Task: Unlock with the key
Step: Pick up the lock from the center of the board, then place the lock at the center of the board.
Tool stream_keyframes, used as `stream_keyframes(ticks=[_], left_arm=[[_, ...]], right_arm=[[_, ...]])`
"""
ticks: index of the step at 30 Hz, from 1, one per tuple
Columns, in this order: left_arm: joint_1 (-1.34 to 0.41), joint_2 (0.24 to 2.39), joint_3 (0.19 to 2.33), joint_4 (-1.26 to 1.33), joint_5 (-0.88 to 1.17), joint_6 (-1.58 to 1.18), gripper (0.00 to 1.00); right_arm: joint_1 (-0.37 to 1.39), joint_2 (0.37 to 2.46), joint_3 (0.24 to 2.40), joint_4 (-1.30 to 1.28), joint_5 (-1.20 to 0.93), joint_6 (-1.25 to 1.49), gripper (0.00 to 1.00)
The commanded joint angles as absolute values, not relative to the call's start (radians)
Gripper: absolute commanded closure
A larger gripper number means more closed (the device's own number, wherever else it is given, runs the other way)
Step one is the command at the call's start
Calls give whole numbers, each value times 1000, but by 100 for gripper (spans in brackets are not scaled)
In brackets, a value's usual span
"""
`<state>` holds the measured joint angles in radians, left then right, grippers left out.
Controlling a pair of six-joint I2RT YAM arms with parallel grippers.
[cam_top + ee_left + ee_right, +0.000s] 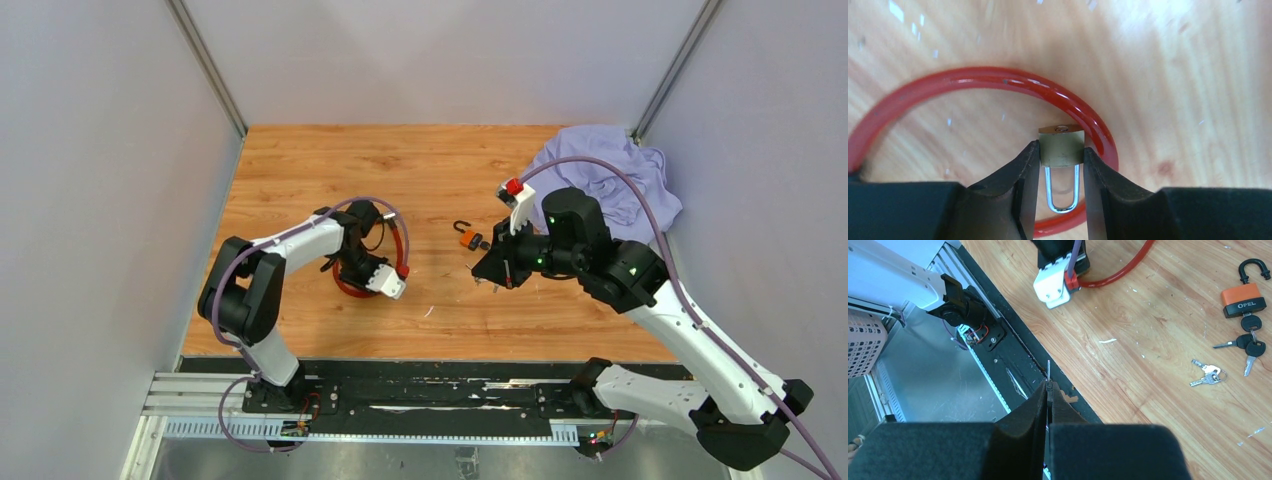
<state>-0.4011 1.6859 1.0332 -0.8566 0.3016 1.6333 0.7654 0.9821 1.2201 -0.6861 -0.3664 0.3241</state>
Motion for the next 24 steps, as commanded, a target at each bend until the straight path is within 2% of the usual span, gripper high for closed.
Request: stream_keyframes(ticks=[1,5,9,12,24], left_arm=[[-489,1630,988,-870,422,1557,96],[-518,1634,1028,-820,460,1400,96],[-518,1676,1140,-751,397,1218,97],[-518,1707,1220,-747,423,1132,95],[-590,1906,1372,-692,392,1010,89]], right_arm=[[781,971,1228,-695,-376,338,100],[780,966,1223,-696,-377,342,100],[781,959,1219,-695,-372,344,100],[781,954,1215,-696,-368,345,99],[779,935,1217,-714,-356,343,99]])
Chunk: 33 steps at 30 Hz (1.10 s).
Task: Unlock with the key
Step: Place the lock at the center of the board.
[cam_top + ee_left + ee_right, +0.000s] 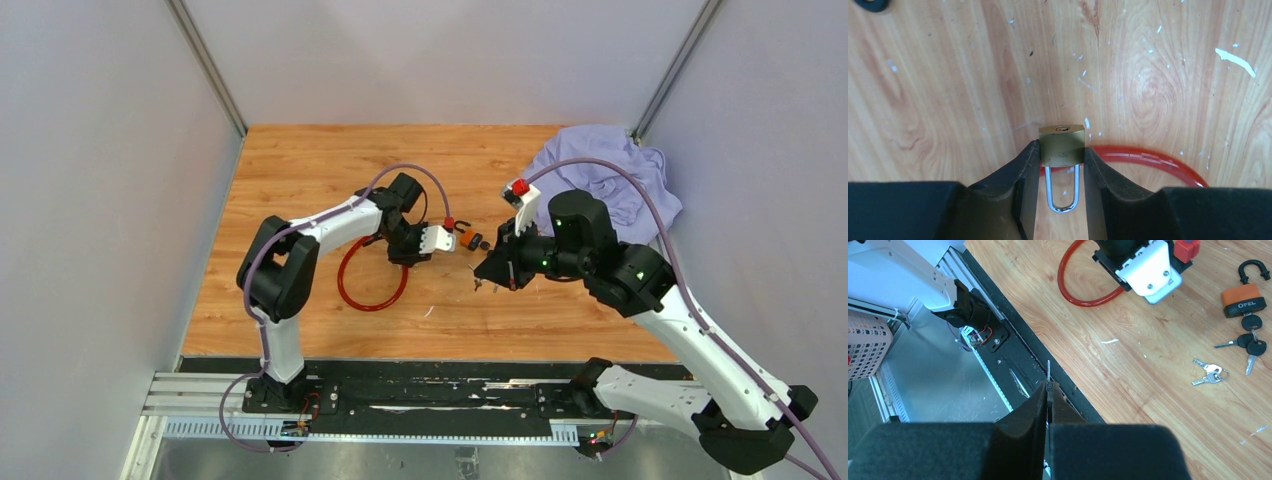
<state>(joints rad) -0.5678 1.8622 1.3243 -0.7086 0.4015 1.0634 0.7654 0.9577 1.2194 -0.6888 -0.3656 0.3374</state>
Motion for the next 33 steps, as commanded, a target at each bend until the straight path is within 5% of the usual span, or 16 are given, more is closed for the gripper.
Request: stream_keyframes(ticks=[1,6,10,13,17,20,22,33], left_arm=[[-593,1917,1377,-690,387,1007,89],[-594,1960,1385,-693,333,998,85],[-594,1956,1374,-712,317,1016,56],[-594,1955,1382,-720,297,1011,51],[-594,1949,1414,-762,302,1027,24],[-592,1937,1443,-795,300,1045,21],[-592,1927,1461,-820,305,1067,3],[-558,1744,1479,-821,94,1235,2]], right_arm=[[779,932,1217,-715,-356,343,99],[779,927,1217,-722,-357,344,100],[779,928,1219,-724,-360,342,99],[779,934,1226,-723,-365,338,99],[778,936,1231,-724,-365,336,99],[779,937,1234,-731,-363,333,99],[779,936,1236,-736,-361,331,100],[773,913,1225,-747,-346,325,99]])
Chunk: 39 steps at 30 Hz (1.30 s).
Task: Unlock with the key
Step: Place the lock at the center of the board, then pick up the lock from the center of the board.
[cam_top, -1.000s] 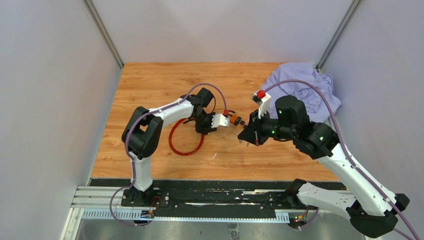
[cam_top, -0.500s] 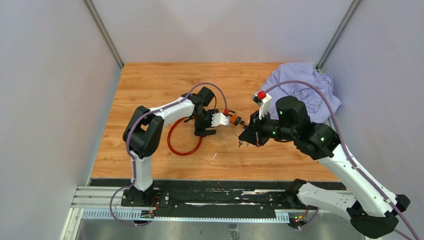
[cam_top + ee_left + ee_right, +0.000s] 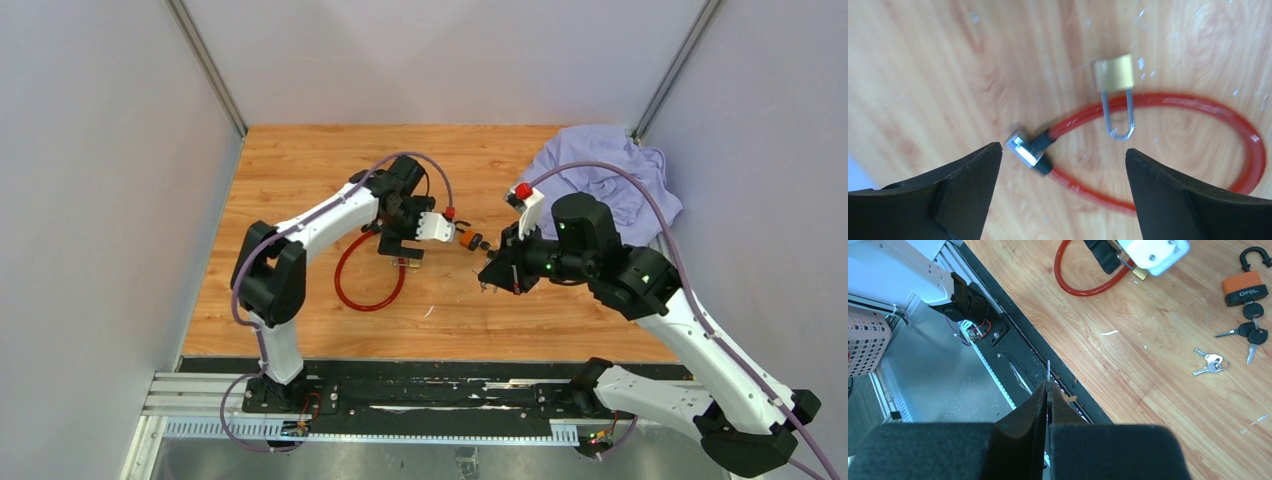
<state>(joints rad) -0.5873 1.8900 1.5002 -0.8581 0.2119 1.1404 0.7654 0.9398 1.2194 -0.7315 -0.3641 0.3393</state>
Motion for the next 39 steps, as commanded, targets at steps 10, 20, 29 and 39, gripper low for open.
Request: stream_keyframes(ticks=[10,20,29,39], left_arm=[[-407,1467,1398,-160,-42,981,2],[-405,1390,1049,-345,229,1455,2],[-497,1446,959,-552,271,1580,1],[-591,1554,974,-513,217,1669,1]], right_arm=[[768,900,1198,-735,-360,315,99],[762,918,1193,-721,-361,317,99],[759,947,1213,-722,-333,322,100],[746,948,1219,-730,-313,333,99]])
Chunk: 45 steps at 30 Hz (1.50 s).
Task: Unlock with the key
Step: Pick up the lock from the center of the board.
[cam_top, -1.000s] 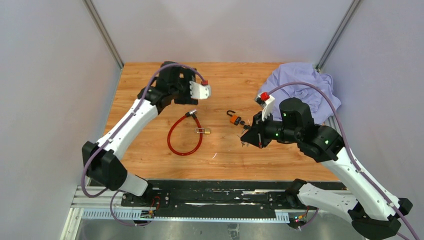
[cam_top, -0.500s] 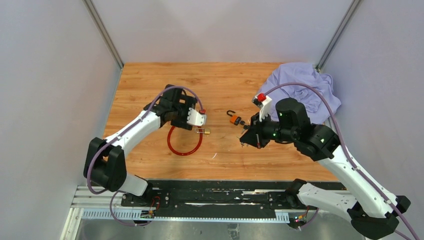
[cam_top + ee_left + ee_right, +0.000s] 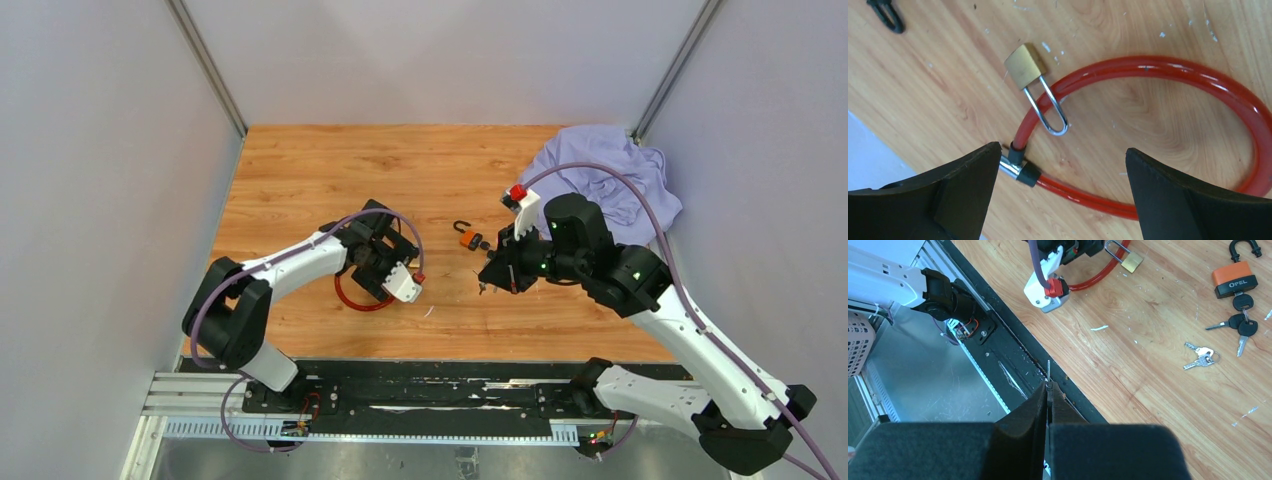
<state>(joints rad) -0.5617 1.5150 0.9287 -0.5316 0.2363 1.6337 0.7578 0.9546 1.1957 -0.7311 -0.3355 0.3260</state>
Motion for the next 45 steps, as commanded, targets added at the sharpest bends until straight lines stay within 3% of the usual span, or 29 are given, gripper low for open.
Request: stream_keyframes(ticks=[1,9,16,23,29,36,45], left_arm=[[-598,1572,1002,-514,204,1649,1],[-600,1664,1167,-591,37,1569,2],[-533,1643,1216,-614,158,1473,0],[-530,1569,1001,-509,213,1580,0],[-538,1578,966,-506,327,1563,8],[-561,1608,914,-422,326,1597,18],[-565,1650,885,-289,264,1610,45]], right_arm=[[745,948,1217,-731,-313,335,99],[744,951,1213,-730,-314,357,100],[745,908,1182,-719,-290,391,99],[745,904,1171,-720,-296,387,99],[745,920,1173,-712,-317,369,100],[744,922,1169,-713,-319,352,99],[744,918,1155,-713,-311,345,99]])
